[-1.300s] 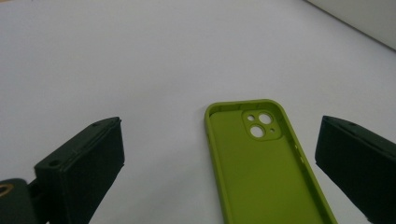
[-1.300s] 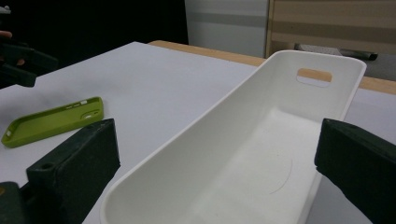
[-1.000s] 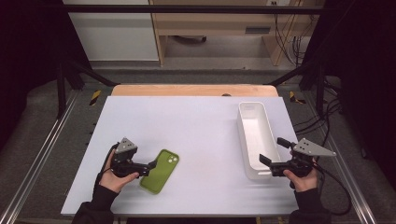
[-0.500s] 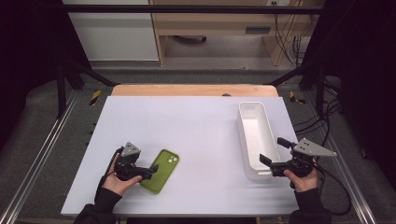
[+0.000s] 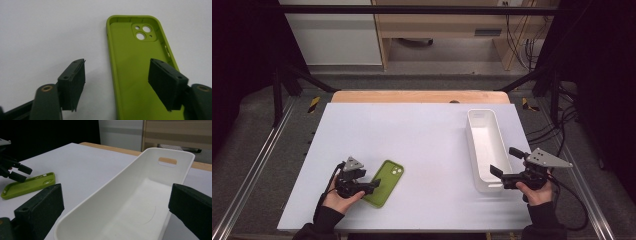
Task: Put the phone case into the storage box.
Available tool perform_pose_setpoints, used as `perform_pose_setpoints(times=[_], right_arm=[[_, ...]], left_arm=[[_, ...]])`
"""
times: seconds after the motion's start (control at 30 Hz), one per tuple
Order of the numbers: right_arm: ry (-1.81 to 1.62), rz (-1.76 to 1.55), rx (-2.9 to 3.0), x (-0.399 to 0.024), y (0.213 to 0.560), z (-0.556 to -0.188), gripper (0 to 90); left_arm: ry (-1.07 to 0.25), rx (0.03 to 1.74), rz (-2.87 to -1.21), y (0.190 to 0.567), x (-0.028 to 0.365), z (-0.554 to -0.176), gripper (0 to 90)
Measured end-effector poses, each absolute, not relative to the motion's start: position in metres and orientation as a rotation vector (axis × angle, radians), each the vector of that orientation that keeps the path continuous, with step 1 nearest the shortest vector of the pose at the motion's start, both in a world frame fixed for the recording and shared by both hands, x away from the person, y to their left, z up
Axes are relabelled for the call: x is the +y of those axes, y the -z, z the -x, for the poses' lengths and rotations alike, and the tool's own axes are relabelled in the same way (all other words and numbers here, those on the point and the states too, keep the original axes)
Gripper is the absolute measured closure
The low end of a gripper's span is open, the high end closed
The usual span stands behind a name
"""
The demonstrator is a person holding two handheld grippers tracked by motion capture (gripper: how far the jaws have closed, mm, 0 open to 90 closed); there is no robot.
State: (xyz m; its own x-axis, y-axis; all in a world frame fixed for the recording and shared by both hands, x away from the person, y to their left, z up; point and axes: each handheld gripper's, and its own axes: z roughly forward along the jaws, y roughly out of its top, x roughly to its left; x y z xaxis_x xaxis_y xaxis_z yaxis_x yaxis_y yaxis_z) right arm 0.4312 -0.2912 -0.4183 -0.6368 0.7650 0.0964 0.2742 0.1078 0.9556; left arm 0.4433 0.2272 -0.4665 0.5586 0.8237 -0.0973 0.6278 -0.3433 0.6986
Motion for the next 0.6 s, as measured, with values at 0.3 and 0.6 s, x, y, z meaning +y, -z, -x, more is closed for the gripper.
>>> perform_pose_setpoints(times=[0.3, 0.6], right_arm=[[-1.547, -1.013, 1.970, -0.2908, 0.4183, -0.4311, 0.5], [-1.546, -1.014, 1.970, -0.2908, 0.4182, -0.4312, 0.5]], left_arm=[[-0.337, 1.171, -2.111, 0.4683, 0.2260, -0.4424, 50.0], [-0.339, 1.181, -2.143, 0.4690, 0.2248, -0.4417, 63.6]])
